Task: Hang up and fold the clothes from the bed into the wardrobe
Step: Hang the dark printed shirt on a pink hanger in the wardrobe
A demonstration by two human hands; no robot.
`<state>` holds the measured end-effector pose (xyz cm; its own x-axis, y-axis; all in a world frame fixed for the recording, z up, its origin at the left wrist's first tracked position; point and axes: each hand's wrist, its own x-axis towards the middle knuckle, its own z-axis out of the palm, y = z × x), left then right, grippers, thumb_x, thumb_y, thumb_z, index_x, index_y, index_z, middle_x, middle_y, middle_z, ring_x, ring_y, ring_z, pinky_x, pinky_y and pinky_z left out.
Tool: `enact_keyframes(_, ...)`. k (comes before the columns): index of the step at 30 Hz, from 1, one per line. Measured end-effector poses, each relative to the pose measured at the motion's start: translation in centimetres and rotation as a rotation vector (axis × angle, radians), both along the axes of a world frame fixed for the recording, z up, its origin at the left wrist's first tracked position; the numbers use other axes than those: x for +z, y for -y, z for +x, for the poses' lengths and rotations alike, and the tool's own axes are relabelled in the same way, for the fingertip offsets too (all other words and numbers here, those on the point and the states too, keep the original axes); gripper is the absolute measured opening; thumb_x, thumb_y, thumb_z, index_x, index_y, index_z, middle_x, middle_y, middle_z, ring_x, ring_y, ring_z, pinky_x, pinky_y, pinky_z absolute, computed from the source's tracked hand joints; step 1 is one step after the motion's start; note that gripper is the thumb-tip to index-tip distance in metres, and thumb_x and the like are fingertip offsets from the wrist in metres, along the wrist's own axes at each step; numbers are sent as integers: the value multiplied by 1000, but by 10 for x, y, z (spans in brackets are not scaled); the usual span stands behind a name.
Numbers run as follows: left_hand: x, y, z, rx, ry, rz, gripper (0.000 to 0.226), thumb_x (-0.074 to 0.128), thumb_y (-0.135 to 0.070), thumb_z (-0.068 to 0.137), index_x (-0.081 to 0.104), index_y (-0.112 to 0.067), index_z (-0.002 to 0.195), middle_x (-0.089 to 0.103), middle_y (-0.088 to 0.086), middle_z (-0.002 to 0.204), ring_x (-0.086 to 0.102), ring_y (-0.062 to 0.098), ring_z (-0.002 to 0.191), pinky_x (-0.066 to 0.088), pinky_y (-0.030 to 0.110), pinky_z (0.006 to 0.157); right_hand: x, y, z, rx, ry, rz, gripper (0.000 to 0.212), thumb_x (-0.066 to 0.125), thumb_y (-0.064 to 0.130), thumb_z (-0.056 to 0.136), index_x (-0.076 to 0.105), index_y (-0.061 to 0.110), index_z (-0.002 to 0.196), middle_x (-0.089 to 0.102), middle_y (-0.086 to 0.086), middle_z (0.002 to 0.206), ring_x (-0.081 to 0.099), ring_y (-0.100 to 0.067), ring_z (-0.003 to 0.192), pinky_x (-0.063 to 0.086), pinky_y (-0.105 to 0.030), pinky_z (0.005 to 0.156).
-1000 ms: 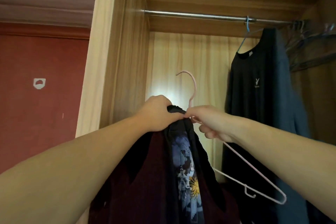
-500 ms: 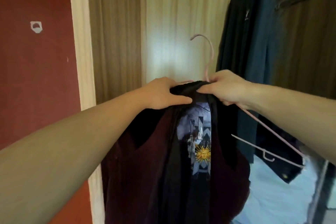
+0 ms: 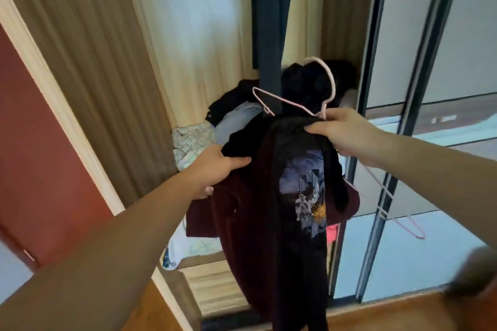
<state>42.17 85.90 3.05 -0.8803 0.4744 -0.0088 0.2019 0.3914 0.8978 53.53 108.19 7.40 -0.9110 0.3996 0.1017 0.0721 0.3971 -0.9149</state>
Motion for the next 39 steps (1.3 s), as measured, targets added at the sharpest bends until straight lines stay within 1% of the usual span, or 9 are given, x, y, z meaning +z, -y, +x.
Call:
enact_keyframes(6, 24, -37, 34, -260, -121, -47, 22, 80, -24, 79, 69, -35, 95, 74, -1, 104, 70, 16, 98, 53, 34, 93, -22, -17, 30, -74, -37, 451, 17, 65, 25, 72, 64, 13, 83, 68, -5, 78, 63, -22, 75, 51, -33, 68)
enact_keyframes(11, 18, -48, 50, -425, -263, -237, 24, 76, -24, 84, 72, -15, 105, 74, 4, 98, 69, 9, 90, 52, 27, 84, -30, -8, 53, -43, -37, 674, 13, 53, 11, 72, 45, 15, 62, 52, -3, 59, 48, -22, 58, 35, -30, 51)
enact_keyframes(14, 3, -42, 48, -400, -322, -338, 35, 77, -34, 81, 68, -1, 90, 70, 14, 85, 66, 16, 76, 49, 32, 73, -36, -5, 58, -46, 26, 663, 22, 54, 8, 72, 44, 20, 56, 48, 1, 58, 46, -19, 57, 35, -27, 53)
enact_keyframes(17, -9, -36, 49, -324, -458, -445, 39, 77, -48, 76, 69, -12, 87, 71, 6, 81, 67, 16, 77, 51, 38, 72, -32, -1, 54, -84, 11, 600, 8, 56, 11, 73, 62, 7, 69, 62, -14, 66, 55, -29, 62, 49, -34, 58)
enact_keyframes(20, -17, -33, 63, -142, -647, -363, 50, 73, -59, 72, 60, -32, 113, 63, -12, 102, 60, 6, 92, 50, 30, 79, -21, 4, 49, -150, -43, 552, 25, 56, 13, 69, 66, -2, 87, 65, -25, 80, 52, -31, 62, 52, -39, 59)
enact_keyframes(24, -26, -36, 88, 1, -986, -160, 53, 54, -58, 79, 53, -28, 123, 54, -6, 112, 53, 18, 105, 46, 37, 89, 5, 7, 53, -191, -107, 455, 15, 56, 9, 70, 64, -2, 77, 53, -19, 66, 45, -23, 60, 38, -28, 54)
enact_keyframes(32, -36, -66, 85, -73, -718, -185, 94, 71, -42, 71, 17, -36, 147, 34, 4, 145, 40, 31, 131, 41, 50, 103, 45, 9, 79, -69, -211, 190, 16, 63, -3, 70, 54, -12, 79, 50, 17, 51, 36, -18, 60, 25, -24, 51)
enact_keyframes(37, -40, -91, 89, -95, -556, -4, 80, 59, -44, 83, 9, -50, 145, 61, 8, 125, 61, 27, 109, 49, 39, 93, 41, 1, 90, -85, -155, -44, 26, 67, 3, 61, 74, 16, 83, 64, 6, 97, 63, -19, 90, 44, -30, 70)
enact_keyframes(39, -43, -102, 99, -172, -443, 121, 76, 63, -26, 88, 19, -34, 150, 57, 3, 128, 58, 19, 115, 45, 28, 97, 37, -5, 93, -116, -155, -115, 35, 67, 2, 62, 75, 21, 90, 67, 5, 104, 65, -22, 92, 44, -31, 68)
